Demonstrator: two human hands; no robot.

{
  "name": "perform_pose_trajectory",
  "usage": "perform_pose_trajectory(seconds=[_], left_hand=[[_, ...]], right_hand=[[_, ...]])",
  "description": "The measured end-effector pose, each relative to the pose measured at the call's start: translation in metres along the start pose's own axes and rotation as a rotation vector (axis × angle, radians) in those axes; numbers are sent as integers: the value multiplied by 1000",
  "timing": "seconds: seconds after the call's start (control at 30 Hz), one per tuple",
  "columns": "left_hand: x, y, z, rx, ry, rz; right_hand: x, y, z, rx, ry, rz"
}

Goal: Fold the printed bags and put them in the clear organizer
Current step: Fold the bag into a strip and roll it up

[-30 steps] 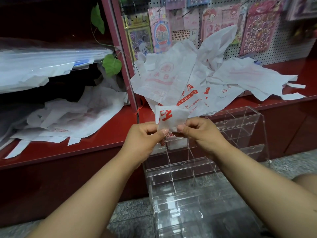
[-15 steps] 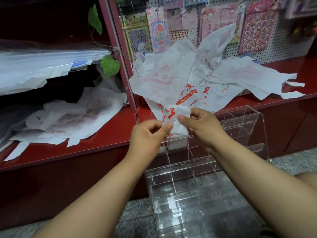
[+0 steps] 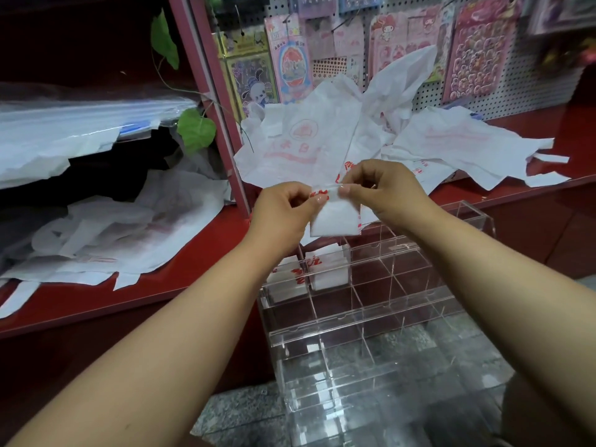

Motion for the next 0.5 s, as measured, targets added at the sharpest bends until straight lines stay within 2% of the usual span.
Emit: perform_pose_trajectory(seconds=[0.1, 0.33, 0.5], left_hand=[[-7, 18, 5, -61, -6, 0], [-15, 50, 25, -60, 82, 238], [-41, 76, 23, -131, 16, 276]], right_hand=[[11, -8, 5, 23, -28, -176], [40, -22, 12, 62, -118, -416], [69, -24, 12, 19, -79, -532]])
Point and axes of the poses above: each hand's wrist, its own z-axis towards the middle knuckle, its own y-axis out of the palm, x = y × z, the point moved 6 cm from there along z, towards the middle knuckle, and after that the axes turned 5 degrees about y, right-handed, at the moved point
